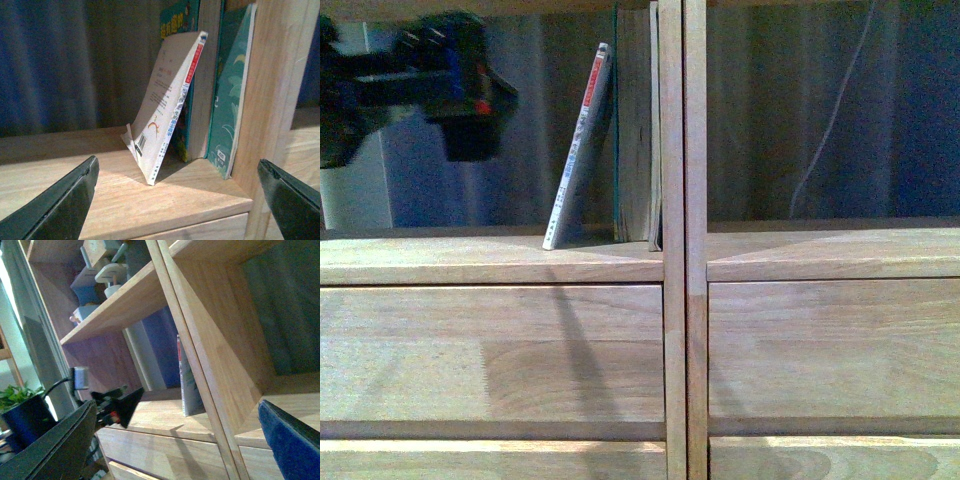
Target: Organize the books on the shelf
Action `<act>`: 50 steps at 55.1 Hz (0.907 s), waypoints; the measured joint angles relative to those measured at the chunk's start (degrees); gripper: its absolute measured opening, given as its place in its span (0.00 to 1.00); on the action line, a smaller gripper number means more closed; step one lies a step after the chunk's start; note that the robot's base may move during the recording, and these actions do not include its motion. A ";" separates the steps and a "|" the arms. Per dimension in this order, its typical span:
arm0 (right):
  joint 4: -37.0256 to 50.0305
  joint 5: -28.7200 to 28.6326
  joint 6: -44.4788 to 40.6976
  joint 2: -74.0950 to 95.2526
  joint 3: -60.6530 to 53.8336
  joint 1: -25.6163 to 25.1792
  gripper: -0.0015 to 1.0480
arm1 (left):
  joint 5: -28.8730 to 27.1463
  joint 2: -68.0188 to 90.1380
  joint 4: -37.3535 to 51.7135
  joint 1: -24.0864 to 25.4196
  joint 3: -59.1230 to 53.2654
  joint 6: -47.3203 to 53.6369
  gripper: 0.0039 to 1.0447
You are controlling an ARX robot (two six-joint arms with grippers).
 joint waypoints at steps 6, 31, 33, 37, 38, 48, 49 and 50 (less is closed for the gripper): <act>0.00 -0.02 0.00 0.00 0.00 0.11 0.93 | 0.17 -2.80 -0.04 0.28 -0.72 -1.79 0.93; -0.61 1.05 -0.35 -0.15 0.07 0.37 0.93 | -16.66 -6.40 -13.97 -0.31 -2.80 -1.46 0.75; -7.21 7.48 -4.33 -1.53 1.40 1.92 0.89 | -18.78 -7.72 -14.21 0.26 -4.92 -1.31 0.70; -23.23 19.74 -13.05 -4.50 4.70 3.78 0.80 | -19.19 -10.03 -13.49 1.64 -9.16 -1.27 0.60; -27.87 22.10 -16.35 -5.44 5.07 3.28 0.77 | -19.08 -10.82 -13.00 2.08 -10.51 -1.27 0.57; -39.82 27.67 -30.99 -10.47 -1.86 1.05 0.51 | -16.02 -16.59 -9.38 4.96 -19.98 -1.09 0.29; -39.74 27.67 -31.56 -10.73 -2.29 1.03 0.49 | -15.91 -16.90 -9.20 5.09 -20.46 -1.09 0.28; -39.45 27.67 -32.02 -11.21 -3.10 0.96 0.46 | -15.56 -17.55 -8.87 5.35 -21.42 -1.07 0.24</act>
